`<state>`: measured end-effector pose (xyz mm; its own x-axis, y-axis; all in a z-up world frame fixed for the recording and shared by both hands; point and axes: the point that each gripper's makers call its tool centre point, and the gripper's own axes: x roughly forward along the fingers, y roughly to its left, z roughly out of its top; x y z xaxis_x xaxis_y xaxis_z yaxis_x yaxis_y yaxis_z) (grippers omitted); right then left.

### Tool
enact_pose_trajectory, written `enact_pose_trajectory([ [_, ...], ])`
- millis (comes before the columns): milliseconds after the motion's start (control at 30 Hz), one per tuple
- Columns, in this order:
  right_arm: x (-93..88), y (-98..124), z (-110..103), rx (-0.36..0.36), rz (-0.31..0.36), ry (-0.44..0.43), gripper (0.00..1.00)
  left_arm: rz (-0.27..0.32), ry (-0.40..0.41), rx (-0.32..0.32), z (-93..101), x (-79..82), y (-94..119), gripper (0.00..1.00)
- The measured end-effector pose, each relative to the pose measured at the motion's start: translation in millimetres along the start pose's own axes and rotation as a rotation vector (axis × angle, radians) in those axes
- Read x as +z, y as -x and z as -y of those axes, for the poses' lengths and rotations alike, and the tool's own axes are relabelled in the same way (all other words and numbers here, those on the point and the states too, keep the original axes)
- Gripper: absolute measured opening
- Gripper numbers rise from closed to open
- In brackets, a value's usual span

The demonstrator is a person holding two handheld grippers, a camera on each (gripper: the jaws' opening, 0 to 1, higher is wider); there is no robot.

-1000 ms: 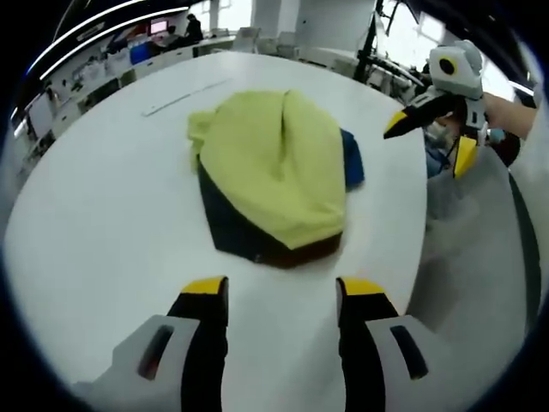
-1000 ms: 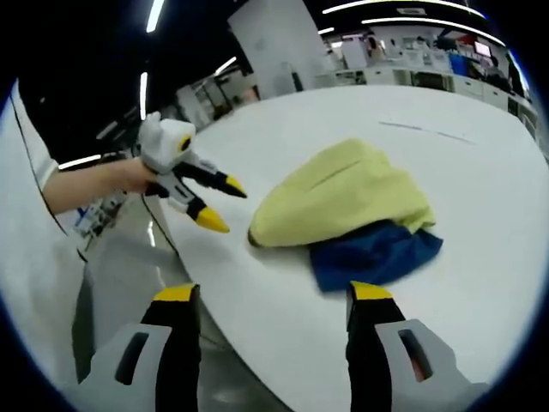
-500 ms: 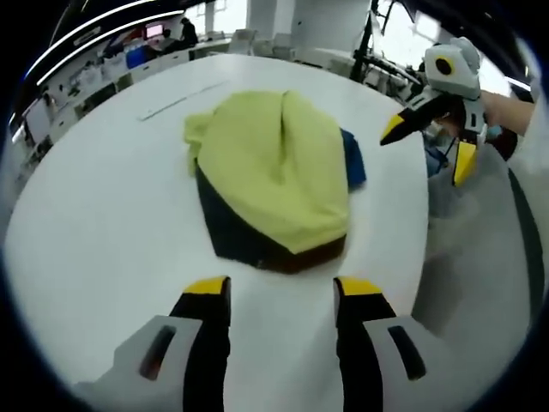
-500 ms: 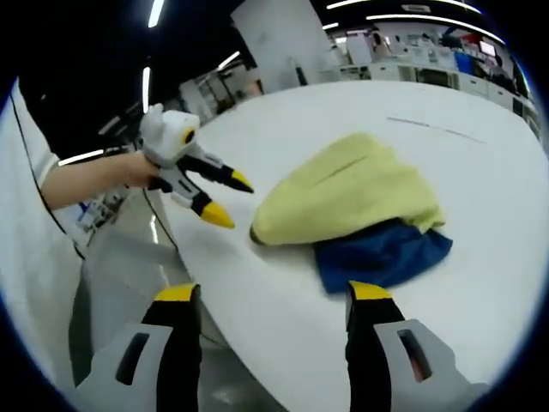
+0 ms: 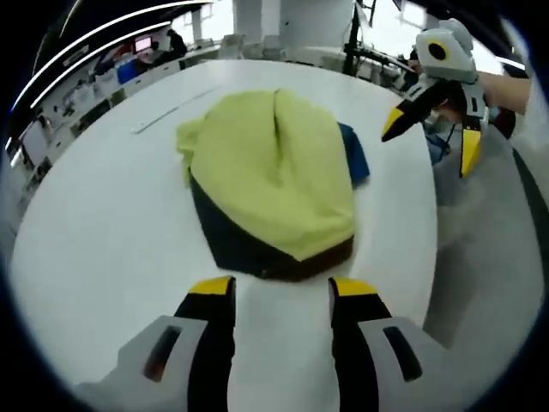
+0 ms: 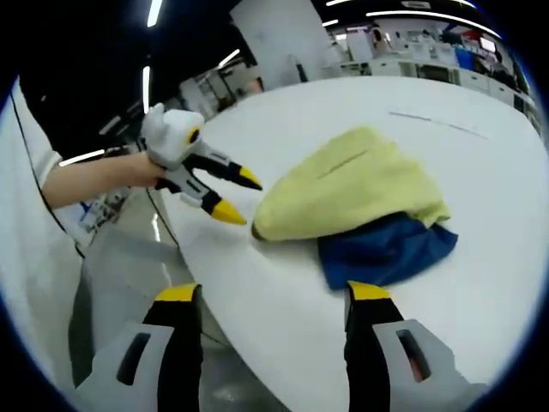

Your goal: Fold the garment on the visible template until the final outline fits inside the template.

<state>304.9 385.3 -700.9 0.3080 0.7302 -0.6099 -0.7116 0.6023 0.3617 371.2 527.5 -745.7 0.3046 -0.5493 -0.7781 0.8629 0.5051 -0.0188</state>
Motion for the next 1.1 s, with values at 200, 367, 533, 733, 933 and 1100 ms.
enact_pose_trajectory([
  [200,0.9,-1.3,0.8,0.002,0.001,-0.003,0.66,-0.014,-0.021,-0.003,0.4,-0.3,-4.1,0.38],
  [367,0.9,-2.1,1.3,0.004,0.003,-0.009,0.65,-0.019,-0.032,-0.004,1.0,-2.1,-6.3,0.37],
  [533,0.2,-2.8,1.0,0.006,0.002,-0.011,0.65,-0.035,-0.058,0.002,1.7,-4.4,-9.3,0.36],
  [733,-1.4,-3.1,0.1,0.008,0.001,-0.014,0.65,-0.046,-0.113,0.006,4.4,-2.8,-13.5,0.34],
  [933,-3.2,-2.4,0.2,0.006,-0.002,-0.019,0.65,-0.044,-0.132,0.011,6.1,-1.6,-20.7,0.30],
  [1100,-3.5,-1.3,0.5,0.004,0.000,-0.023,0.64,-0.049,-0.144,0.014,5.7,-0.6,-21.6,0.26],
])
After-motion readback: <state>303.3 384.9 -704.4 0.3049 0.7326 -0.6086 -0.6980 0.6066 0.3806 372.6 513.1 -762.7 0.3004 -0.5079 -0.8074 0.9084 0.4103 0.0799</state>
